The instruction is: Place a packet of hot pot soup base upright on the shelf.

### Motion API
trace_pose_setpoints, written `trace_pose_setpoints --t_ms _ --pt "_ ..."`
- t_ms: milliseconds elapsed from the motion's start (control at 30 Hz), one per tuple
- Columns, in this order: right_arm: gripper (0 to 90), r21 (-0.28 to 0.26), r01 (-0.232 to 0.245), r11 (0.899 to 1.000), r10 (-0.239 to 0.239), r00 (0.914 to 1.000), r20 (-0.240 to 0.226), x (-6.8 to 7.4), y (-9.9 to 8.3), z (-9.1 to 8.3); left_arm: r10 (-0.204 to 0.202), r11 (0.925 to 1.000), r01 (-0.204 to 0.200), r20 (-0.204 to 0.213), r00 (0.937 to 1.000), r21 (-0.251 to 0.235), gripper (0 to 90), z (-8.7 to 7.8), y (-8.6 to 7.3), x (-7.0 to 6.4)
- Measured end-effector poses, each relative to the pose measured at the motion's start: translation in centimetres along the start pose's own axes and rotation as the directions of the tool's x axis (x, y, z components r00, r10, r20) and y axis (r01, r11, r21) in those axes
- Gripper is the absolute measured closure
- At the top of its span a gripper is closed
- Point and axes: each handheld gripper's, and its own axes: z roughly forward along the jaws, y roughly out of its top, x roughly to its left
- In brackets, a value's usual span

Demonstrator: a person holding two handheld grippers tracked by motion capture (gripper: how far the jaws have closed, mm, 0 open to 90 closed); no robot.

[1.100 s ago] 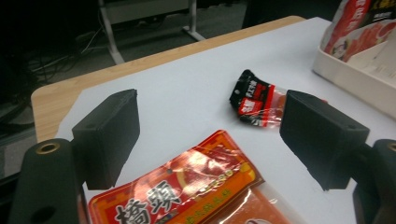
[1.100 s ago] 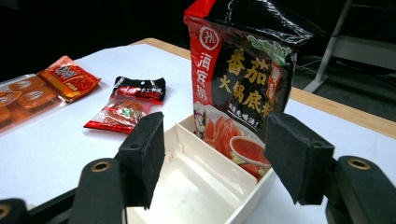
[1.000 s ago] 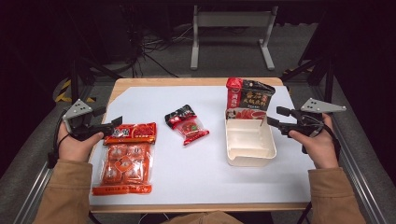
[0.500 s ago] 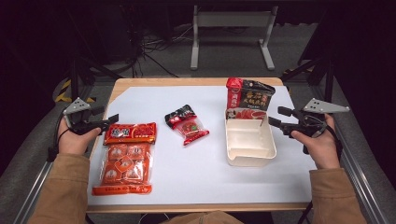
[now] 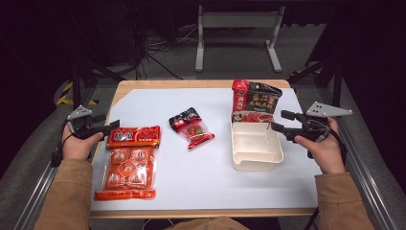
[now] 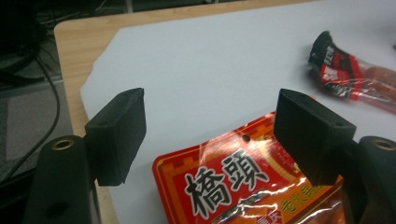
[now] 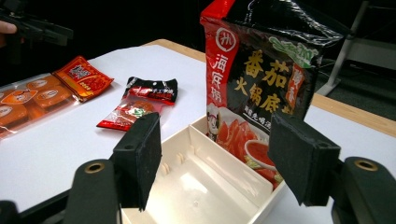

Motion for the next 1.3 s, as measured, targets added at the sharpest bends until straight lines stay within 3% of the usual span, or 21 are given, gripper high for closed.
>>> trace_pose_setpoints --t_ms 200,433,667,733,867,1100,1300 --pt "33.4 -0.002 0.001 1.000 -0.001 1.0000 0.001 0.0 -0.1 0.1 -0.043 0.9980 0.044 -0.016 0.9989 0.046 26.1 0.4 -1.0 0.9" --pt "33.1 0.002 0.007 1.000 -0.007 1.0000 -0.003 0.1 -0.2 0.3 -0.066 0.9931 0.063 0.026 0.9975 0.098 27.9 1.1 -2.0 1.0" --pt "33.0 0.020 0.011 1.000 -0.011 0.9999 0.005 0.2 -0.2 0.6 -0.071 0.9867 0.065 0.036 0.9968 0.149 28.5 1.7 -2.6 1.4" --pt "33.1 0.023 0.003 1.000 -0.004 1.0000 0.003 0.1 -0.3 0.7 -0.108 0.9836 0.098 0.060 0.9923 0.151 29.4 1.8 -2.9 1.5" --pt "33.4 0.028 -0.003 1.000 0.003 1.0000 0.005 0.0 -0.4 0.7 -0.106 0.9795 0.096 0.053 0.9929 0.177 30.3 2.1 -3.4 1.4" --pt "33.6 0.026 0.004 1.000 -0.004 1.0000 -0.002 0.1 -0.4 0.8 -0.116 0.9758 0.099 0.079 0.9900 0.195 36.4 2.4 -3.3 1.0" --pt "34.6 0.028 0.005 1.000 -0.004 0.9999 -0.012 0.1 -0.5 0.8 -0.139 0.9748 0.114 0.119 0.9831 0.192 50.7 2.4 -3.4 0.9"
